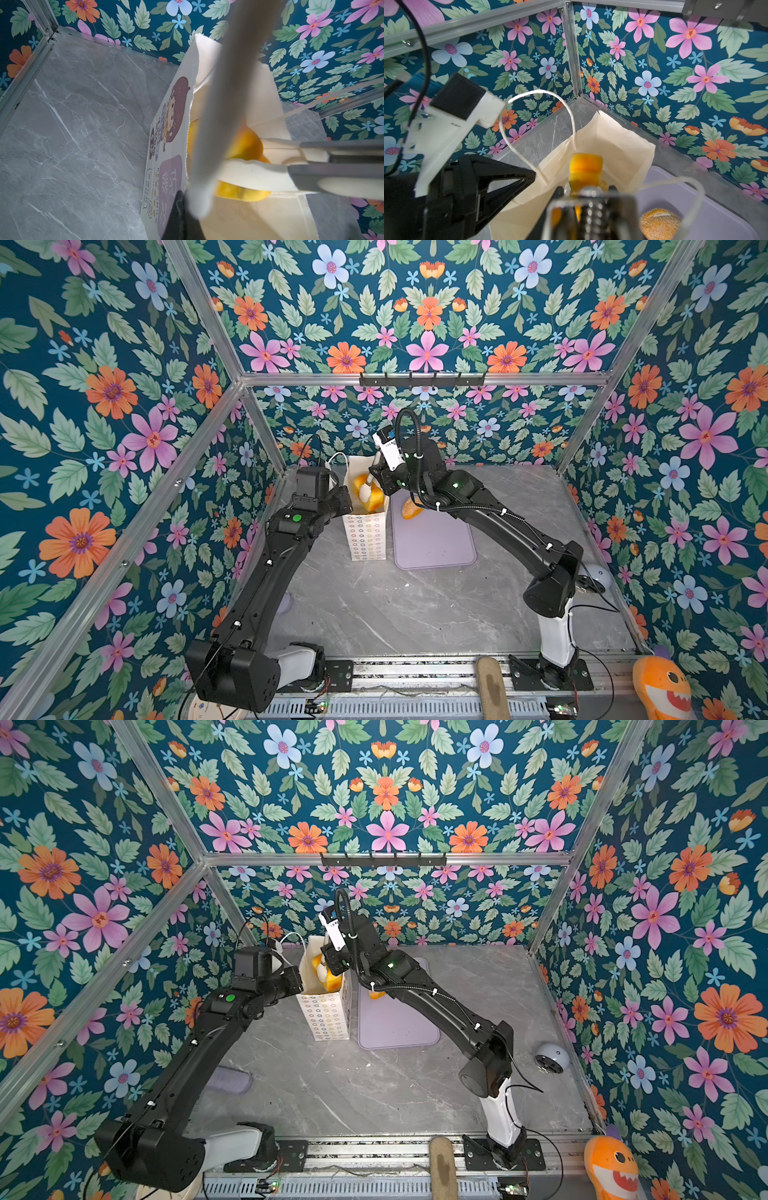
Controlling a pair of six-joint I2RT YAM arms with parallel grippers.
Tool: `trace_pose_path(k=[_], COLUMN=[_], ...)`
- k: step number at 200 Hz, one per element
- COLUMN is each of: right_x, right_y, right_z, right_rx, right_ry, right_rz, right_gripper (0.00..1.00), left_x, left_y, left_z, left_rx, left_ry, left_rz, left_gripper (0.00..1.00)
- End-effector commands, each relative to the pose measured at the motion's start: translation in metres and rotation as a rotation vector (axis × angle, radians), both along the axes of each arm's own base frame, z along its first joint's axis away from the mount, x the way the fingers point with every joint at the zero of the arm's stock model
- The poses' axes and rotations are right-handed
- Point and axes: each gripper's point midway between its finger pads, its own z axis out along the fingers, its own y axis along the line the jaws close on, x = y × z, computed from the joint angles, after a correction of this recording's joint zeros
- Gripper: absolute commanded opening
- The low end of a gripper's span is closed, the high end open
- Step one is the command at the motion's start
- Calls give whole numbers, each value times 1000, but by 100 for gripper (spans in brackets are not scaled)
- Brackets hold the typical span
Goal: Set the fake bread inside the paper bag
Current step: 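Lower the yellow loaf into the bag opening beside the left gripper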
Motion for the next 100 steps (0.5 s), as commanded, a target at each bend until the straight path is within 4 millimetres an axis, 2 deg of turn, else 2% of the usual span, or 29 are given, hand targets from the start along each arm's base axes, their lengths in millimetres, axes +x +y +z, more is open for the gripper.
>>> trace_pose_path(k=[1, 100], right_x=[2, 8], right_y=[3, 22], right_z=[4, -31], right_rx=[-1, -70], right_ry=[-27, 2], right_rz=[-4, 1], right_gripper=[34, 34], left_x=[0, -1], left_y=[1, 3], left_z=[3, 2], left_rx=[2, 8], left_ry=[-13, -16], left_rz=[0, 6], left_gripper=[0, 0])
